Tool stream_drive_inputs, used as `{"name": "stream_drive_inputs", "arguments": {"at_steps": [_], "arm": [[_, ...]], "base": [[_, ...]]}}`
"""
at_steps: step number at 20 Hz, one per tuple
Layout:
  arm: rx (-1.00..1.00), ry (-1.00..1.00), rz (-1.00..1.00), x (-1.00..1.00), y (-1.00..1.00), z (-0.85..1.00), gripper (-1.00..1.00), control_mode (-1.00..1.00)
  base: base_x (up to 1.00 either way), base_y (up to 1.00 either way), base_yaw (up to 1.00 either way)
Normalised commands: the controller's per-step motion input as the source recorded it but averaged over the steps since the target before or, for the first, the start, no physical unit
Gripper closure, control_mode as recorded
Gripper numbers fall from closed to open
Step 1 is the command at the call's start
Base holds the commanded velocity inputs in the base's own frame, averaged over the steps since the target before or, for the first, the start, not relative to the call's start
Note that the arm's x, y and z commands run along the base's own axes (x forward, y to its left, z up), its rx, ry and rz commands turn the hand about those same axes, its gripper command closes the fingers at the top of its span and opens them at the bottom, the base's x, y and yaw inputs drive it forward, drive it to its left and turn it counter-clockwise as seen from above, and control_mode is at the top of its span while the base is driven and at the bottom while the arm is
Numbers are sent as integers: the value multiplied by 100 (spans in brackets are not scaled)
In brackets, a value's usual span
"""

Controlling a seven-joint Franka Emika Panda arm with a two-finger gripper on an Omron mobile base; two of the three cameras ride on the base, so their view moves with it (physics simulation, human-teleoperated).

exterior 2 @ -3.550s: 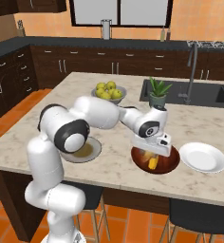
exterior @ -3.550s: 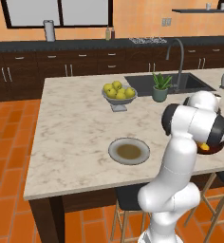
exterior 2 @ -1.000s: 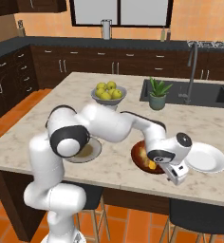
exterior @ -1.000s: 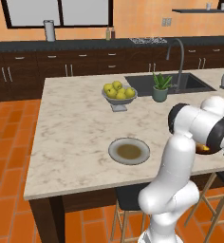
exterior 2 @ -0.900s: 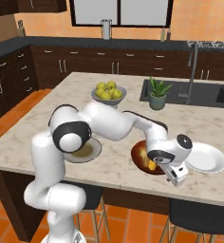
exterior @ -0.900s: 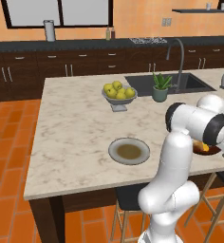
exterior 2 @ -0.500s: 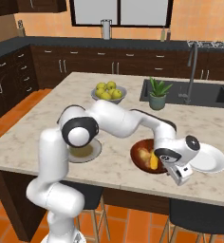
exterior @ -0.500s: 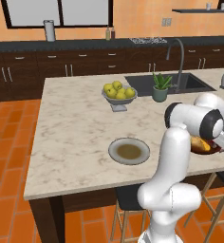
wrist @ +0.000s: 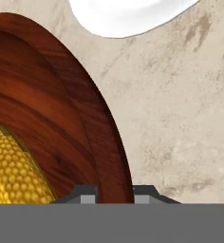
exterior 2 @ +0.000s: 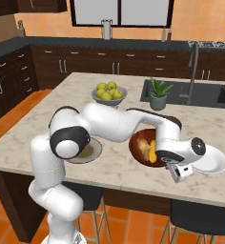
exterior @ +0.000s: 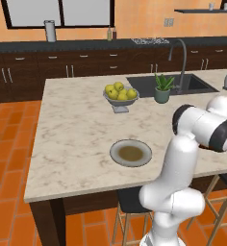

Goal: Pick the chicken drumstick and corn from their plates and place them in the bowl. Then put the bowl in the fridge.

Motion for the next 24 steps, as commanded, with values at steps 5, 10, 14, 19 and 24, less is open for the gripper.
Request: {"name": "stream_drive_inputs", "arguments": {"at_steps": [5, 10, 14, 19, 24], "arm": [[-7, -1, -19, -46, 92, 69, 100, -100], [-6, 0, -24, -17, 97, 83, 100, -100], [0, 0, -25, -17, 95, 57, 100, -100], [-1, 1, -18, -19, 81, 31, 100, -100], [15, 13, -2, -38, 16, 50, 100, -100]], "base": [[0, 0, 0], [0, 0, 0], [0, 0, 0], [0, 0, 0], [0, 0, 0]]}}
